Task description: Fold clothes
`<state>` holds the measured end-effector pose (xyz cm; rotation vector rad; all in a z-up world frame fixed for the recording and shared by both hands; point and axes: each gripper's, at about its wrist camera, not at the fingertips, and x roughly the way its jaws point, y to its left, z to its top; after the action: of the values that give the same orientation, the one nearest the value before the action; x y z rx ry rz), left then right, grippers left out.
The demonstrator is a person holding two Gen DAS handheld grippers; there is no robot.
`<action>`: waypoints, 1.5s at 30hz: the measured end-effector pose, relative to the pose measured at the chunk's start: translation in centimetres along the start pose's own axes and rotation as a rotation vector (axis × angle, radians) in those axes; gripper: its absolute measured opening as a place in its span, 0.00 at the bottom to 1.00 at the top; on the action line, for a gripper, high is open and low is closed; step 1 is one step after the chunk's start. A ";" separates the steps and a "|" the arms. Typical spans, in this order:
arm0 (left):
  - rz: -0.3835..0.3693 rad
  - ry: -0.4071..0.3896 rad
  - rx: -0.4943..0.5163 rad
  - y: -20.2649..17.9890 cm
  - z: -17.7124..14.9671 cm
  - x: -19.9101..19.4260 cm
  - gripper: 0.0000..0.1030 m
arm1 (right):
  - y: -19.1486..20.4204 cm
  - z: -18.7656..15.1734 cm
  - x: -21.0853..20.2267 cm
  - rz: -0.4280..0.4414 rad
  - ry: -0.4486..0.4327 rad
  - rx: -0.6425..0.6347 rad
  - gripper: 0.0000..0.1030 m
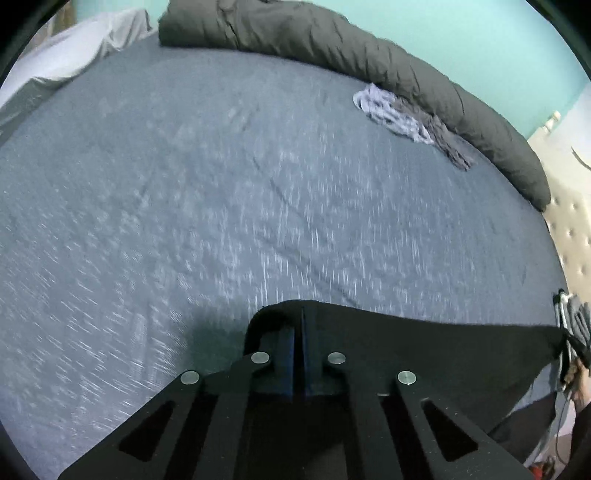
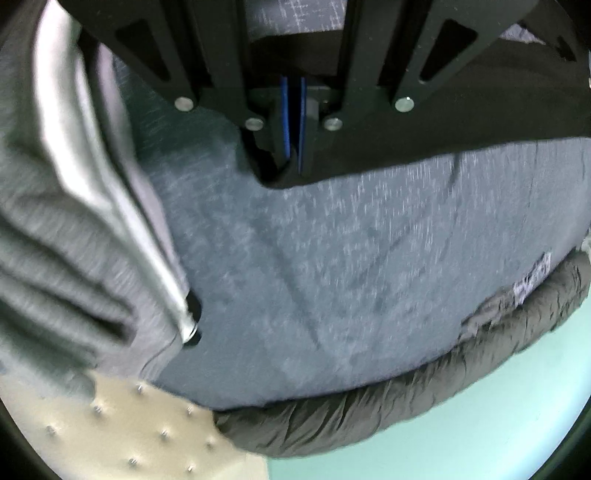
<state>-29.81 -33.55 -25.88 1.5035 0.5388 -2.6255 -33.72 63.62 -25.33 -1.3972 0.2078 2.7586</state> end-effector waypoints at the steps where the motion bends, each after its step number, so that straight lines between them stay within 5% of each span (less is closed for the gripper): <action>1: 0.006 -0.018 -0.003 -0.1 0.5 -0.6 0.02 | -0.3 0.4 -0.5 -0.010 -0.021 0.013 0.03; 10: 0.061 -0.156 -0.026 -0.6 4.5 -5.2 0.03 | -0.1 5.1 -4.4 -0.061 -0.179 0.025 0.03; 19: 0.118 -0.032 -0.021 -0.2 2.8 0.4 0.03 | 1.9 3.8 0.1 -0.154 -0.074 -0.056 0.03; 30: 0.134 -0.076 -0.020 -0.4 4.8 0.4 0.03 | 1.9 6.3 0.4 -0.196 -0.117 -0.066 0.04; 34: 0.162 -0.022 -0.013 -0.9 4.5 2.5 0.12 | 2.2 6.7 2.3 -0.215 -0.051 -0.057 0.07; 36: 0.180 -0.034 -0.009 -1.0 4.3 2.5 0.29 | 2.6 6.4 3.1 -0.258 -0.037 -0.072 0.19; 39: 0.186 -0.059 -0.009 -0.7 4.5 1.5 0.35 | 2.7 5.9 2.9 -0.247 -0.059 -0.084 0.36; 45: 0.128 -0.056 0.041 -2.3 3.5 -0.6 0.41 | 2.9 5.1 1.8 -0.150 -0.069 -0.070 0.37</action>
<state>-32.91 -32.67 -23.18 1.4190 0.3730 -2.5869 -39.17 61.45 -23.54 -1.2721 0.0040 2.7092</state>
